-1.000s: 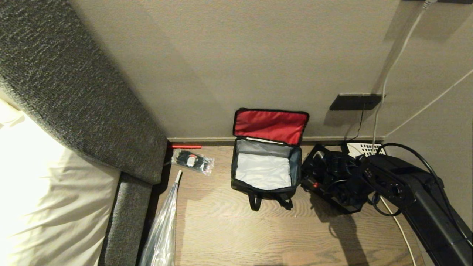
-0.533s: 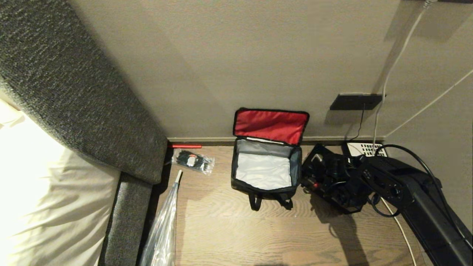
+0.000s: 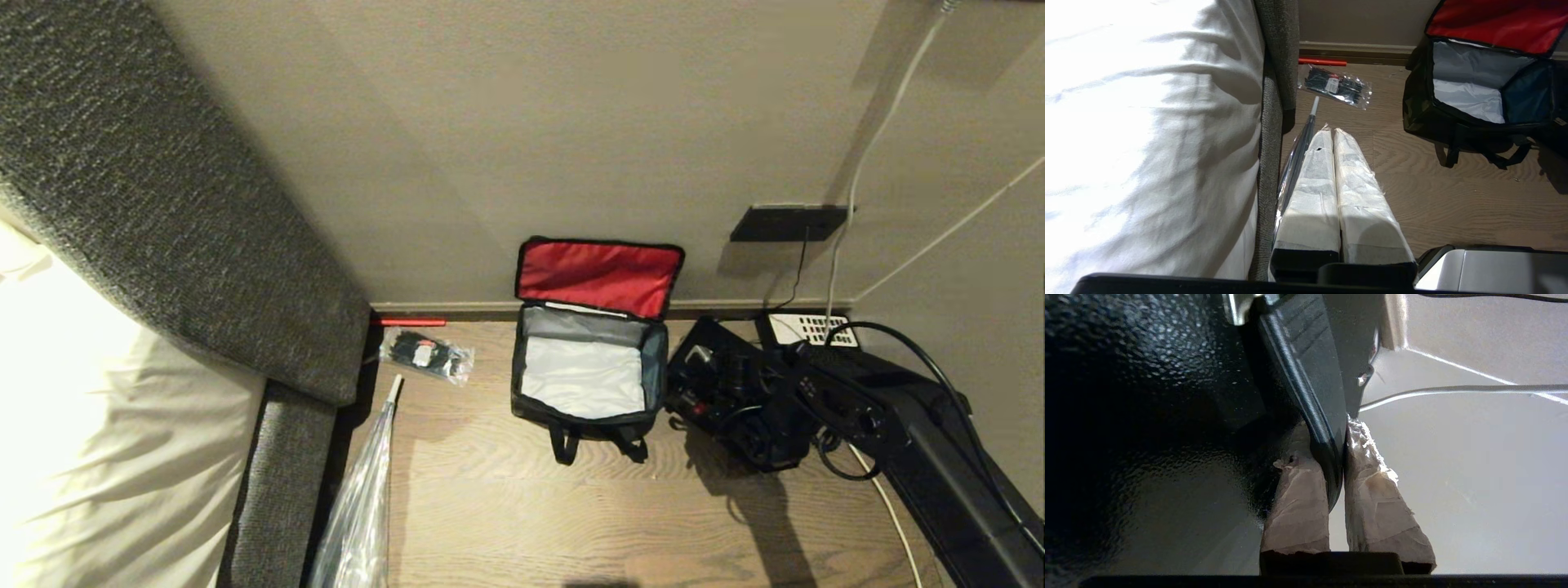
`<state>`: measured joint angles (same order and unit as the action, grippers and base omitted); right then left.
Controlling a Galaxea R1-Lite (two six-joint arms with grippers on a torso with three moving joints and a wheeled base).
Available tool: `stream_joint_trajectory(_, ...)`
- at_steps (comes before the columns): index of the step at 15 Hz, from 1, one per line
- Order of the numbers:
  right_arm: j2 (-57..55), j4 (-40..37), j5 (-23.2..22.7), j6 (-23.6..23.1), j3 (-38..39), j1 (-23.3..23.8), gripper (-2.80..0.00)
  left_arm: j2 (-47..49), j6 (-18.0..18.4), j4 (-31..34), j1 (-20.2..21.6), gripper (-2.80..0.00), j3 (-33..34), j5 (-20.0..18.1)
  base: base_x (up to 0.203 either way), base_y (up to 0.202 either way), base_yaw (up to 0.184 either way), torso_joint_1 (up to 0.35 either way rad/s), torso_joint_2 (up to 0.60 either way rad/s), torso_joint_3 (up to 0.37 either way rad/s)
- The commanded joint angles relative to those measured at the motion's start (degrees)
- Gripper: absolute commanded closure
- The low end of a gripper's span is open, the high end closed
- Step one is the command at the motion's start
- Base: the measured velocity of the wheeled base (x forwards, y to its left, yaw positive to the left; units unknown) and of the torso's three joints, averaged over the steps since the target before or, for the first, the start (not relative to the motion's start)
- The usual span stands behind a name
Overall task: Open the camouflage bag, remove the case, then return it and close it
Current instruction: Grip the handle again, then place the black box back
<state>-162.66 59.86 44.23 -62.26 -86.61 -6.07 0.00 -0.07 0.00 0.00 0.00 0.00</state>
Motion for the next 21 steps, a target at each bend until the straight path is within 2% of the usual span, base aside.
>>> stream_joint_trajectory(1,2.21,2.37,0.50,-0.39,3.06,-1.18,0.00,0.00,-0.02,0.00,0.00,0.00,0.00,0.00,0.000,0.000,0.000,0.000,0.00,0.000)
stream_joint_trajectory(5,5.85,6.63,1.10,-0.63,6.60,-2.92,0.00,0.00,-0.02,0.00,0.00,0.00,0.00,0.00,0.000,0.000,0.000,0.000,0.00,0.000)
stream_joint_trajectory(7,7.36,6.96,3.00,-0.68,8.39,-3.32,0.00,0.00,-0.02,0.00,0.00,0.00,0.00,0.00,0.000,0.000,0.000,0.000,0.00,0.000)
stream_joint_trajectory(11,9.45,7.38,3.22,-0.86,9.33,-3.34,0.00,0.00,-0.02,0.00,0.00,0.00,0.00,0.00,0.000,0.000,0.000,0.000,0.00,0.000)
stream_joint_trajectory(15,13.28,9.18,3.15,-4.44,11.55,-2.72,0.00,0.00,-0.02,0.00,0.00,0.00,0.00,0.00,0.000,0.000,0.000,0.000,0.00,0.000)
stream_joint_trajectory(18,16.45,9.21,2.94,-5.48,13.23,-2.54,0.00,0.00,-0.02,0.00,0.00,0.00,0.00,0.00,0.000,0.000,0.000,0.000,0.00,0.000)
stream_joint_trajectory(21,21.00,9.51,2.78,-8.86,14.80,-2.54,0.00,0.00,-0.02,0.00,0.00,0.00,0.00,0.00,0.000,0.000,0.000,0.000,0.00,0.000)
